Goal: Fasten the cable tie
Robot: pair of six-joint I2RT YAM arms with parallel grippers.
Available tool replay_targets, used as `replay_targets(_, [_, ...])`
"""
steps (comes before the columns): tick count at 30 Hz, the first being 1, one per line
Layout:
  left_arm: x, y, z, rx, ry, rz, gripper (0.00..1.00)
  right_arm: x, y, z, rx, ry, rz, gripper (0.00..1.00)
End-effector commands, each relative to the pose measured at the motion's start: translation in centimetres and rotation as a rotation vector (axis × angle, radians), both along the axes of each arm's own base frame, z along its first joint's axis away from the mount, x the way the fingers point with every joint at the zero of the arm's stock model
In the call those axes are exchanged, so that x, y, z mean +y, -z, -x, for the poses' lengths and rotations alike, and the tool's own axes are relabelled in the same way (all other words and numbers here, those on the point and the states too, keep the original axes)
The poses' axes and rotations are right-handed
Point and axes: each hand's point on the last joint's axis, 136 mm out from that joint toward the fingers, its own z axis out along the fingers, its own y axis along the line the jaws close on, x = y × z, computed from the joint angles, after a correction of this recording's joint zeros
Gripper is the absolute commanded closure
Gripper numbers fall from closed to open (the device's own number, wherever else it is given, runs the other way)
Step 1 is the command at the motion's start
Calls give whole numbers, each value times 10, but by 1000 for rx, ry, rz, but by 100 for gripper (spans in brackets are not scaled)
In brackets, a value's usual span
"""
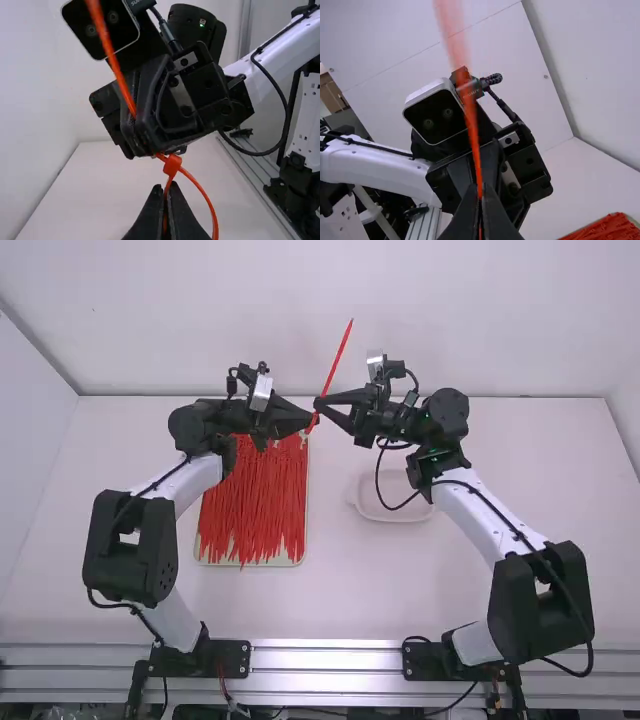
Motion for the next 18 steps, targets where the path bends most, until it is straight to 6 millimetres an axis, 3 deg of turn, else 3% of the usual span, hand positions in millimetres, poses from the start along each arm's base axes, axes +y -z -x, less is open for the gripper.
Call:
replay_targets(1, [-1,-13,3,-49,-4,15,98,-1,1,0,5,3,2,100])
replay_targets(5, [-1,-12,3,-52,-3,12,88,-1,2,1,4,-5,5,100])
replay_targets(7, [0,-13,3,-48,-7,16,76,-2,3,3,7,-18,10,100])
replay_targets(9, [1,-13,1,-47,-12,18,71,-5,3,2,34,-21,9,100])
replay_targets(12, [11,-17,-7,-4,-51,37,45,-12,4,2,42,-35,17,100])
replay_targets(15, [21,-20,-15,32,-90,56,1,-20,6,-2,47,-23,22,100])
replay_targets(18, [31,-22,-20,81,-111,58,1,-26,5,-7,46,-4,21,100])
